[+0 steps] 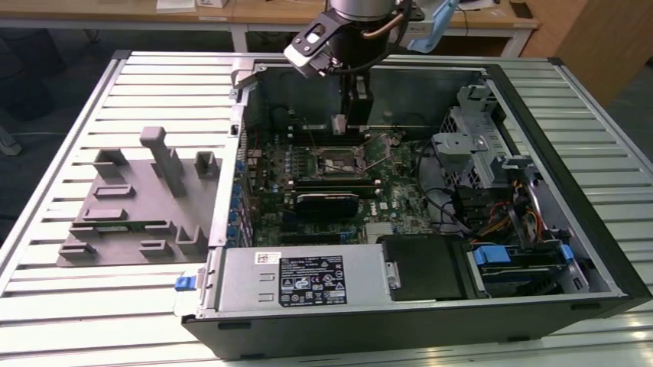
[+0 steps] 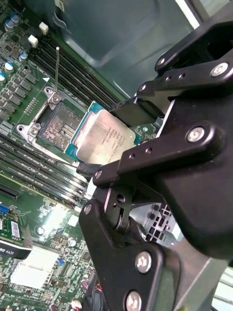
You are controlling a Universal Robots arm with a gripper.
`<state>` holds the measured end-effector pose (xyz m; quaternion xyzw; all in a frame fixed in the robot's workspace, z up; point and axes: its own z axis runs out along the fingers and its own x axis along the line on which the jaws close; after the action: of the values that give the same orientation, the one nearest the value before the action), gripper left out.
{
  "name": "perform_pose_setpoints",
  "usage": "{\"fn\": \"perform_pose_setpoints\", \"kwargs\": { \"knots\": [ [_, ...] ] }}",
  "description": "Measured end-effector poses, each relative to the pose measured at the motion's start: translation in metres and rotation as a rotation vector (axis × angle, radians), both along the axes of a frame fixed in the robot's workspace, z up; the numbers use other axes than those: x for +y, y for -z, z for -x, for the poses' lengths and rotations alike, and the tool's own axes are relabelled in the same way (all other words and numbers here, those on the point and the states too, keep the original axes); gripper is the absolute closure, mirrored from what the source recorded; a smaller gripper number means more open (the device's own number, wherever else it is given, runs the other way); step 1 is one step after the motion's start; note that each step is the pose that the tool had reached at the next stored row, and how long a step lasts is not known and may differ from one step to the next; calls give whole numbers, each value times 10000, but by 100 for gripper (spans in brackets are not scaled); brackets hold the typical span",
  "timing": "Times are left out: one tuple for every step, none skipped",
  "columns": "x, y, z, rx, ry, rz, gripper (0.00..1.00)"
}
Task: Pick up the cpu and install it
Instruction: 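Place the cpu into insertion slot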
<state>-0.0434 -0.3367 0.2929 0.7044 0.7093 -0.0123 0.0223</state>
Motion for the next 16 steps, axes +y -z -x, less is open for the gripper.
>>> {"fn": "perform_pose_setpoints", "kwargs": {
  "knots": [
    [0,11,-1,4,-10,0,45],
    [0,21,-2,8,-23,-1,45],
    [0,32,-3,11,-42,-1,45],
    [0,43,-4,15,-60,-1,45],
    [0,55,-5,18,-78,0,45],
    [0,67,-6,23,-96,0,45],
    [0,79,-8,27,-115,1,45],
    [0,92,-10,32,-133,0,45],
    [0,105,-11,38,-148,0,45],
    [0,118,-13,44,-161,0,45],
    [0,133,-15,50,-175,-1,45],
    [0,147,-17,57,-188,-1,45],
    [0,160,-19,64,-200,-1,45],
    [0,173,-21,71,-213,-1,45],
    [0,187,-23,78,-227,-1,45],
    [0,201,-25,86,-240,-1,45]
  ]
}}
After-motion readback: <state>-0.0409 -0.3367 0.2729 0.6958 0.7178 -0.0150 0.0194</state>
